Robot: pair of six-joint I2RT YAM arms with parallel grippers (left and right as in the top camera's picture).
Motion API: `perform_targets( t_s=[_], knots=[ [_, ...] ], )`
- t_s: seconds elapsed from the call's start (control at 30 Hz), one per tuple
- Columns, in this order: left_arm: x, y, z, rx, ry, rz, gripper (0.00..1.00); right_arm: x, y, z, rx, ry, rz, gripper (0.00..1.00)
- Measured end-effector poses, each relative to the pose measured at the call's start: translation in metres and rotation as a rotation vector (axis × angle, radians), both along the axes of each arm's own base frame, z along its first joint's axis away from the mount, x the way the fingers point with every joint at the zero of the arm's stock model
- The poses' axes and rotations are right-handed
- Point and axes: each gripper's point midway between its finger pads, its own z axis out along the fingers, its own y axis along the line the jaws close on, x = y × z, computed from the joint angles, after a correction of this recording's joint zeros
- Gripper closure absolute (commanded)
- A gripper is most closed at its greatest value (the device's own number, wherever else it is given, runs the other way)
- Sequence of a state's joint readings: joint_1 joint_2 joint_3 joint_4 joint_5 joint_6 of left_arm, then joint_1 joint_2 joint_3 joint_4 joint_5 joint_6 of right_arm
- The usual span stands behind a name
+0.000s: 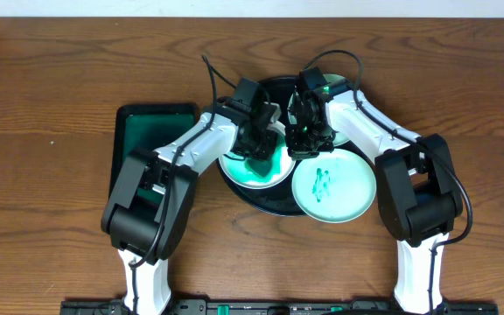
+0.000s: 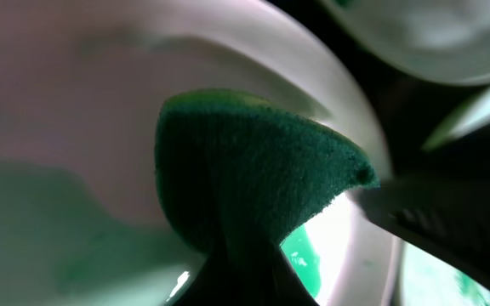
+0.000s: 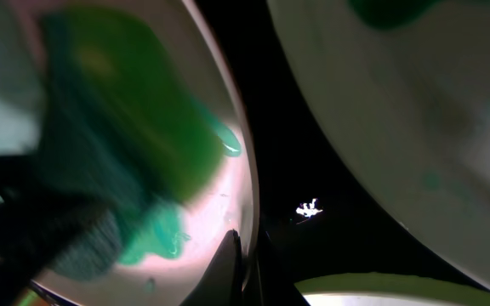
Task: Clean dirty plates on tray and stack at the side
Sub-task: 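Scrub the white plate with the sponge while the right gripper holds it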
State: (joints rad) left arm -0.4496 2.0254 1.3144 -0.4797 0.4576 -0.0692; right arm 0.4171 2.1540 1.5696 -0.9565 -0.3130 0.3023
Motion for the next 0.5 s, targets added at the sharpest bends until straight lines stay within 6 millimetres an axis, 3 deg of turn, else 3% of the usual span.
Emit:
perform_targets(
  t_s=[0.13,0.33,0.5],
  knots=[
    [-0.003,-0.003,0.0,-0.031,0.016,-0.013,0.93,0.001,-0.001,0.0,-0.004,-0.004,0.001,0.99],
    [0.006,0.008,-0.002,-0.004,0.032,0.083,0.93,0.001,-0.001,0.0,-0.004,-0.006,0.004,0.99],
    [0.024,0.037,-0.002,0.084,0.002,0.219,0.93,0.001,-0.001,0.0,-0.004,-0.008,0.008,0.99]
  ],
)
